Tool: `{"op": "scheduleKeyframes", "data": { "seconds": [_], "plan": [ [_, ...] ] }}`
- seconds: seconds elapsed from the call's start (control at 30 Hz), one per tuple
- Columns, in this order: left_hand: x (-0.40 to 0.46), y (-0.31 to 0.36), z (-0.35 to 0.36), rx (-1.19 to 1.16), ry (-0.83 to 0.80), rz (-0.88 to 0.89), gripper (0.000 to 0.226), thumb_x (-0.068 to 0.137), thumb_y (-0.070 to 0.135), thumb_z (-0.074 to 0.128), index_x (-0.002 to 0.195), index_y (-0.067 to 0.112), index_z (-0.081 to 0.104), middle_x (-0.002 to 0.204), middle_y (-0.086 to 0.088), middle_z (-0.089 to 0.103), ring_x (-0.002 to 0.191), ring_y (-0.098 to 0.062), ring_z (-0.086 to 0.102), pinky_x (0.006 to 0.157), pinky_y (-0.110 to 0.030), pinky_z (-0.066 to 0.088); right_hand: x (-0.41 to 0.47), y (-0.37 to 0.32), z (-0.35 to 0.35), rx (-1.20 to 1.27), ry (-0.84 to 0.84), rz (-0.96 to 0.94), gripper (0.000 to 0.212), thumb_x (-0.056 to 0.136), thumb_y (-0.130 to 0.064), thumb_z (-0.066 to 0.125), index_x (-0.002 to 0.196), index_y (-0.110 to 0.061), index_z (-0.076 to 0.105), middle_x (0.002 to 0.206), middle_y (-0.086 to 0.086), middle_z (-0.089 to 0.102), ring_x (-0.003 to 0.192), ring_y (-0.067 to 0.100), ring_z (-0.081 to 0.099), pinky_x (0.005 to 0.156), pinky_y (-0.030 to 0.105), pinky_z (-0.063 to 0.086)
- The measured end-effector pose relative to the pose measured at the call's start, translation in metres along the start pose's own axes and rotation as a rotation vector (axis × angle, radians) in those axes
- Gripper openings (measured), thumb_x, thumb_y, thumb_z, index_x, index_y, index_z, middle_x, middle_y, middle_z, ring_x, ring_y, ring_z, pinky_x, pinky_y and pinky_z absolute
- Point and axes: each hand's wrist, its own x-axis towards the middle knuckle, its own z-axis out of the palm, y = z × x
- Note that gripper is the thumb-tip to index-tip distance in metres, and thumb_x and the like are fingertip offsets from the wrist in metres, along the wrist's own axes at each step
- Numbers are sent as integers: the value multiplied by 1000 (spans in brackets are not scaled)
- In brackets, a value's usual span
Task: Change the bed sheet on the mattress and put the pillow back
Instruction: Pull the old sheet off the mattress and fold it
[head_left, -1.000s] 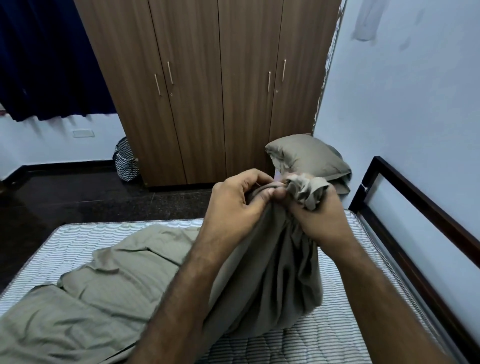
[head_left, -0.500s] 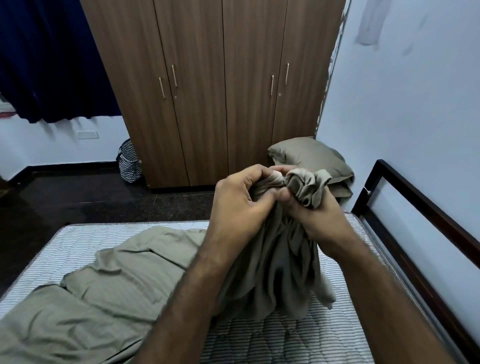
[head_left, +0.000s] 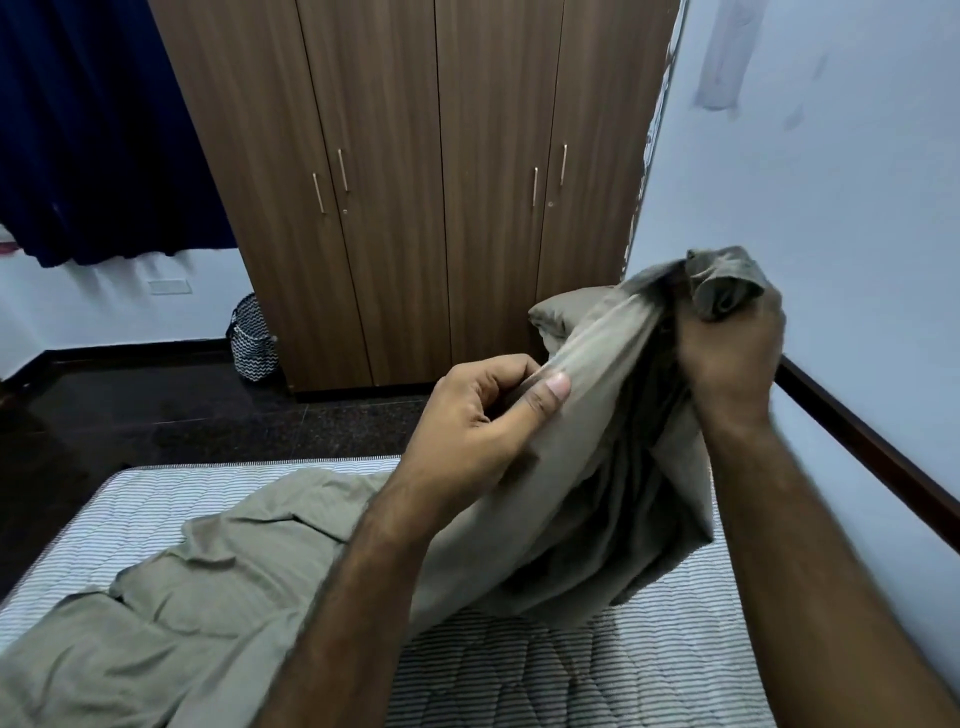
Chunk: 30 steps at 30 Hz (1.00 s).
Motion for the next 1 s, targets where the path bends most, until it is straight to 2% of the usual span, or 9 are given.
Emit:
{"op": "scheduleKeyframes", "data": {
  "seconds": [0.13, 0.23, 0.3, 0.4, 0.53, 0.63, 0.83, 0.93, 1.0],
  "plan": [
    [3, 4, 1, 76, 72, -11, 10, 90, 13, 74, 84, 14, 65, 76, 2, 66, 72, -11, 59, 65, -33, 49, -18, -8, 4, 238, -467, -134, 22, 86, -15, 71, 88, -34, 61, 91, -11, 69, 93, 18, 68, 87, 44, 54],
    [2, -2, 6, 533, 362, 139, 16, 81, 7, 68, 89, 21, 65, 84, 9, 65, 83, -15, 64, 69, -40, 53, -40, -17, 3, 330, -706, -68, 33, 86, 7, 68, 90, -26, 65, 87, -15, 72, 88, 2, 68, 83, 24, 52],
    [-1, 1, 10, 672, 555, 195, 14, 81, 9, 69, 91, 18, 64, 86, 9, 62, 83, -19, 60, 69, -41, 50, -54, -19, 3, 418, -807, -5, 19, 86, 6, 70, 92, -12, 65, 86, -9, 69, 87, 4, 65, 81, 22, 50],
    [1, -5, 6, 765, 656, 199, 22, 80, 12, 76, 96, 18, 61, 92, 7, 58, 88, -18, 53, 75, -39, 49, -66, -20, 1, 593, -770, 174, 14, 86, -11, 76, 98, -12, 68, 98, 11, 71, 96, 17, 69, 88, 32, 54],
    [2, -17, -8, 407, 319, -76, 34, 68, 45, 89, 84, 32, 62, 87, 13, 63, 88, -9, 59, 74, -27, 49, -63, -10, 2, 591, -525, 333, 10, 87, -17, 79, 91, -25, 74, 97, -1, 77, 101, 17, 72, 96, 42, 54],
    [-2, -21, -12, 158, 213, -225, 38, 74, 60, 76, 80, 23, 71, 76, 2, 71, 70, -5, 61, 66, -29, 49, -55, -3, 3, 530, -355, 377, 10, 84, -29, 83, 90, -29, 75, 99, -5, 77, 104, 14, 72, 102, 44, 53],
    [-11, -25, -25, 55, 95, -368, 25, 95, 31, 71, 80, 11, 72, 76, -14, 70, 69, -12, 61, 65, -27, 48, -46, 7, 8, 363, -232, 354, 26, 84, -42, 80, 100, -23, 72, 106, -3, 75, 108, 13, 69, 103, 41, 52],
    [-12, -20, -29, -270, 146, -256, 21, 98, 16, 62, 83, 1, 64, 65, -1, 58, 60, -7, 47, 56, -18, 38, -42, 13, 7, 353, -258, 325, 14, 87, -35, 79, 94, -27, 70, 100, -9, 73, 105, 10, 68, 99, 35, 52],
    [-10, -18, -29, -159, 259, -93, 20, 100, 14, 60, 83, 4, 62, 66, 3, 55, 61, -5, 45, 55, -18, 37, -43, 14, 7, 330, -366, 281, 11, 88, -29, 79, 85, -29, 69, 88, -19, 73, 94, 0, 69, 88, 26, 51]
  ]
}}
